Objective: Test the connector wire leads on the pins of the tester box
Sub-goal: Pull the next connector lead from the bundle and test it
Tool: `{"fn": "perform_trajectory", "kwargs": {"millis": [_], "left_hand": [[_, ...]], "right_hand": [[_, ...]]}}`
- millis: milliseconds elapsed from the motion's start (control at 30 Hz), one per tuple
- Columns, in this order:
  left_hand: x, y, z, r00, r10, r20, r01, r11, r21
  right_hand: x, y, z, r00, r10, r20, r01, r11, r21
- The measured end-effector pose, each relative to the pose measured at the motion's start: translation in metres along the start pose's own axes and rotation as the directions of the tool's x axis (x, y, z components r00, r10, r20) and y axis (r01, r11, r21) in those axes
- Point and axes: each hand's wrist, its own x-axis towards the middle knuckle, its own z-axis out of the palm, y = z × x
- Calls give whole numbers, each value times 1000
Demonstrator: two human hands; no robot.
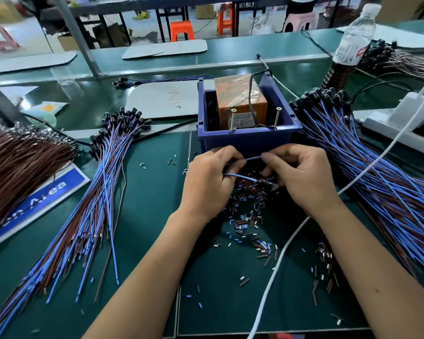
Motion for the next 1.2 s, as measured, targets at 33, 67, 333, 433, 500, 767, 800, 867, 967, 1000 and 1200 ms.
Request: {"fn": "perform_trajectory", "kwargs": {"millis": [33,67,333,433,500,767,800,867,967,1000,1200], "left_hand": [[-1,1,2,1000,-7,-4,7,1000,-13],[-2,2,3,1000,-11,-4,10,999,-38],[3,-3,-3,1000,-23,18,25,992,-125],[2,-2,-3,998,-44,49,50,988,-148],[2,-3,-2,997,-55,59,64,985,-159],[0,0,4,997,-54,46,62,981,-184],[0,0,4,997,-56,45,64,980,-188],[0,1,5,997,-56,44,63,979,-195],[0,3,5,997,-60,50,69,975,-211],[0,4,5,997,-60,50,69,974,-214],[-1,3,2,996,-83,33,88,970,-226]], "right_hand": [[0,1,0,1000,19,1,-19,999,29],[0,1,-1,999,33,9,-34,998,60],[-2,-2,1,995,35,91,-46,991,126],[-3,-5,-1,994,30,105,-45,989,141],[-2,-6,-2,994,40,105,-58,984,170],[-2,-8,-3,997,58,46,-68,968,241],[-2,-8,-2,998,59,38,-66,967,246],[-3,-9,-2,998,58,27,-63,966,251],[-3,-9,-3,998,60,19,-62,963,262],[-3,-9,-3,998,61,18,-64,962,266],[0,-9,-7,988,129,-90,-86,923,376]]}}
